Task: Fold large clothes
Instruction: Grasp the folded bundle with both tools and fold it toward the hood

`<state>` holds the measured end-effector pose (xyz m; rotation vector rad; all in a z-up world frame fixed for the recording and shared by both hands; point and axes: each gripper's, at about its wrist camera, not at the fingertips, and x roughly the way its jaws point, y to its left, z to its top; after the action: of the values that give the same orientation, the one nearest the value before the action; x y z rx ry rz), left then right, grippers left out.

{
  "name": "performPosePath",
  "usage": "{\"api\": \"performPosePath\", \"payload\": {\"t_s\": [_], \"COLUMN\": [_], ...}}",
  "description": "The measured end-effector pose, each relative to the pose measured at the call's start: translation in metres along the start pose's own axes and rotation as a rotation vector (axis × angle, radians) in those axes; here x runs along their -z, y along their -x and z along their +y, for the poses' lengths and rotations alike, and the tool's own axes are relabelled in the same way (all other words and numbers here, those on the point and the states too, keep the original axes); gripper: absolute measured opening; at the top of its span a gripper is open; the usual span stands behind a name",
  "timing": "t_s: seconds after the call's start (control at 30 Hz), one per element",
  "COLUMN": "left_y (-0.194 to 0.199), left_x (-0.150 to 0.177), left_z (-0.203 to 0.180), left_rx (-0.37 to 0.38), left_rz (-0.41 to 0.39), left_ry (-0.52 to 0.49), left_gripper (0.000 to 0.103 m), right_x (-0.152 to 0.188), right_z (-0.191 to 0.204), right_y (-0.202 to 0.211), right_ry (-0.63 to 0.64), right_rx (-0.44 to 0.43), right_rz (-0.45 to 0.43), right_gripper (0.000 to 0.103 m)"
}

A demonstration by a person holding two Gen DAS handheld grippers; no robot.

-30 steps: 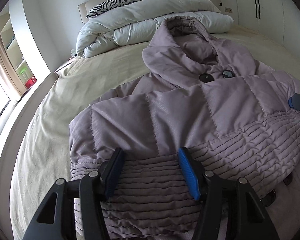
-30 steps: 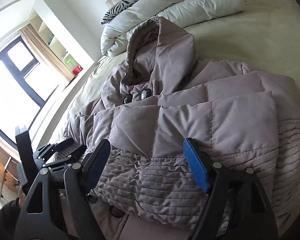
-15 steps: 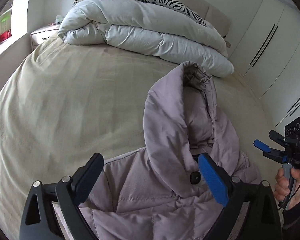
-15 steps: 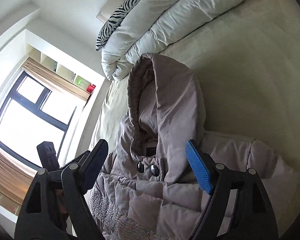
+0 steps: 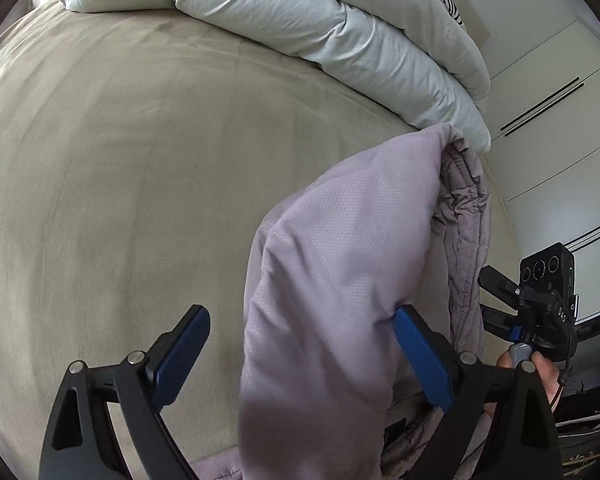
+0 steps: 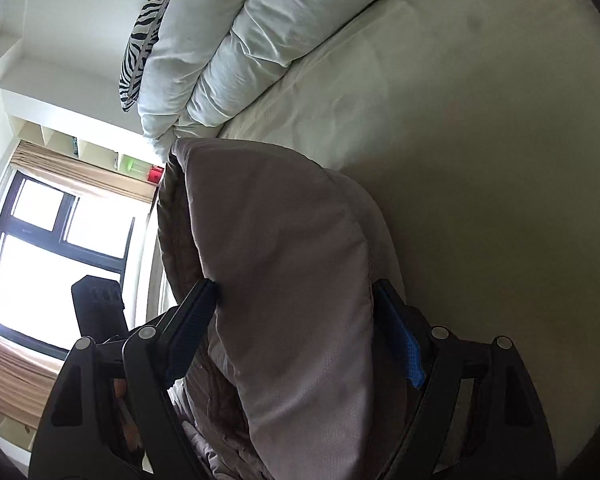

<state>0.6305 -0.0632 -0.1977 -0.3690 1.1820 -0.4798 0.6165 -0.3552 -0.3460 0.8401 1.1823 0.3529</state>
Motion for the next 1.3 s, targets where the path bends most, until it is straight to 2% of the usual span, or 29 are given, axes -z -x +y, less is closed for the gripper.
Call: {"api": "performPosePath", "payload": {"t_s": [0.07,0.1,0.13,0.17,0.2,0.23,0.27,0.37,0.47,0.5,0.57,0.63,0.7,0.77,0.83,0.87,0.93,1.0,1.07,1.13,1.2,1.3], "left_y": [-0.012,-0.017,-0.018,-0.015,-0.009,0.001,0.011,0.054,0.104,0.119,0.147,0.173,0.188,0.194,0.191,0.190,0.184,0.179,0.184,0.200,0.221,0.245], "left_x": [-0.003,-0.003,-0.001,0.000,0.002,0.005,0.008,0.028,0.062,0.076,0.111,0.152,0.189,0.223,0.255,0.271,0.300,0.322,0.338,0.342,0.338,0.323], "left_z": [-0.001,-0.005,-0.012,-0.019,-0.024,-0.026,-0.028,-0.044,-0.062,-0.068,-0.084,-0.095,-0.099,-0.097,-0.095,-0.092,-0.080,-0.064,-0.051,-0.047,-0.054,-0.086], "left_rx": [0.040,0.039,0.011,-0.027,-0.016,0.005,0.022,0.066,0.114,0.125,0.100,0.088,0.071,0.073,0.018,-0.025,-0.051,-0.089,-0.112,-0.135,-0.139,-0.135], "left_rz": [0.020,0.029,0.022,0.000,-0.027,-0.060,-0.088,-0.174,-0.247,-0.267,-0.308,-0.344,-0.350,-0.335,-0.295,-0.295,-0.241,-0.182,-0.165,-0.202,-0.272,-0.379], "left_ry": [0.017,0.006,-0.025,-0.059,-0.074,-0.076,-0.081,-0.136,-0.193,-0.212,-0.282,-0.340,-0.366,-0.361,-0.377,-0.372,-0.358,-0.330,-0.303,-0.292,-0.289,-0.368], "left_gripper": [0.069,0.052,0.026,0.009,0.008,0.007,0.007,0.007,0.007,0.006,0.006,0.006,0.006,0.006,0.010,0.014,0.034,0.035,0.035,0.035,0.035,0.045], "right_x": [-0.008,-0.012,-0.014,-0.014,-0.014,-0.014,-0.011,0.001,0.029,0.044,0.081,0.123,0.167,0.211,0.253,0.270,0.301,0.322,0.340,0.351,0.358,0.362], "right_z": [0.001,0.005,0.011,0.020,0.030,0.039,0.048,0.069,0.096,0.106,0.125,0.134,0.135,0.128,0.118,0.109,0.086,0.056,0.032,0.015,0.009,0.028], "right_y": [-0.011,-0.019,-0.023,-0.026,-0.026,-0.024,-0.016,0.017,0.062,0.079,0.112,0.145,0.171,0.190,0.195,0.194,0.193,0.194,0.200,0.215,0.231,0.254], "right_ry": [0.009,0.025,0.049,0.095,0.145,0.182,0.209,0.279,0.402,0.451,0.550,0.602,0.627,0.622,0.613,0.596,0.550,0.472,0.416,0.356,0.308,0.309], "right_rx": [0.024,0.033,0.046,0.079,0.121,0.138,0.133,0.124,0.070,0.053,0.031,-0.007,-0.010,-0.024,0.013,0.044,0.108,0.151,0.184,0.199,0.211,0.122], "right_rz": [-0.005,0.000,0.009,0.011,0.003,-0.013,-0.034,-0.100,-0.166,-0.185,-0.201,-0.203,-0.192,-0.170,-0.123,-0.104,-0.084,-0.069,-0.060,-0.081,-0.107,-0.174], "right_gripper": [0.074,0.057,0.040,0.033,0.027,0.015,0.010,0.007,0.007,0.006,0.006,0.006,0.006,0.007,0.007,0.007,0.008,0.008,0.009,0.009,0.009,0.009]}}
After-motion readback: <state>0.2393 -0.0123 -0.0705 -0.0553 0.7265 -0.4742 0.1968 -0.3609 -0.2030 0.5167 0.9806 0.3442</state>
